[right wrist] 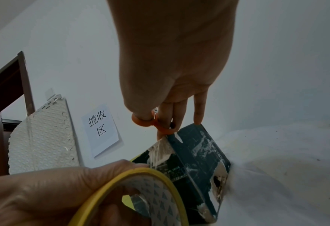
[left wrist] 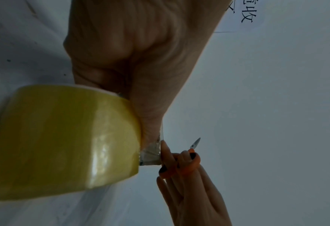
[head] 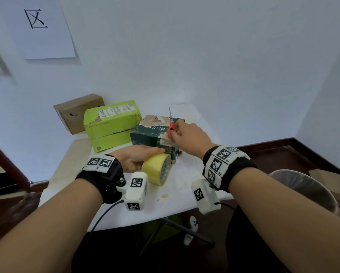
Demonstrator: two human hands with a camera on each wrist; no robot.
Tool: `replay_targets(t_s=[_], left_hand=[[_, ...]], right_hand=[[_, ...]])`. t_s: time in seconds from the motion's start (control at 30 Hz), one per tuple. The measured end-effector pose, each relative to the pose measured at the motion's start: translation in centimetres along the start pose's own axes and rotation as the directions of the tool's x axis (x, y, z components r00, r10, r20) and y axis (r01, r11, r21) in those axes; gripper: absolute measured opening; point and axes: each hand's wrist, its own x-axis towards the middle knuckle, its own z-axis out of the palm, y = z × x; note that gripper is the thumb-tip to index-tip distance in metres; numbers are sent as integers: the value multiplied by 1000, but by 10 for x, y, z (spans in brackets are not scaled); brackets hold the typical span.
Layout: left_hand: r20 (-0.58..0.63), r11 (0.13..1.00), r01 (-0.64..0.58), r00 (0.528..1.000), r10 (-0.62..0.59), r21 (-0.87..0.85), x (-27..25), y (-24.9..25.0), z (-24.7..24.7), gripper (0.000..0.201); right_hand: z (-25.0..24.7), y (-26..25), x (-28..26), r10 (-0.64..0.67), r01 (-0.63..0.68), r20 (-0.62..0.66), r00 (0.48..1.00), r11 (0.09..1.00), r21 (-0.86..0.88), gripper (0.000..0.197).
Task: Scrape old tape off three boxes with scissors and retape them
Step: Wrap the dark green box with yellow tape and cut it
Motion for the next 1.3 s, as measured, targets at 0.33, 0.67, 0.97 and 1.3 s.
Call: replay_targets(t_s=[0.33, 0.67, 0.97, 1.3], left_hand=[[16, 999, 18, 1000, -17, -48, -3, 2, 1, 18], [-58, 968, 52, 996, -68, -245, 2, -4, 5, 27], [-83, 960, 53, 993, -79, -276, 8, -5, 5, 24], [-95, 952, 22, 994, -54, -306, 6, -4, 7, 18]], right_hand=[[1, 2, 1, 2, -2, 1, 1000, 1000, 18, 37], [-14, 14, 5, 29, -70, 76, 997, 780, 622, 5], [-40, 38, -12, -26, -415, 600, 800, 698, 584, 12], [-36, 46, -7, 157, -559, 813, 560, 796, 231, 48]])
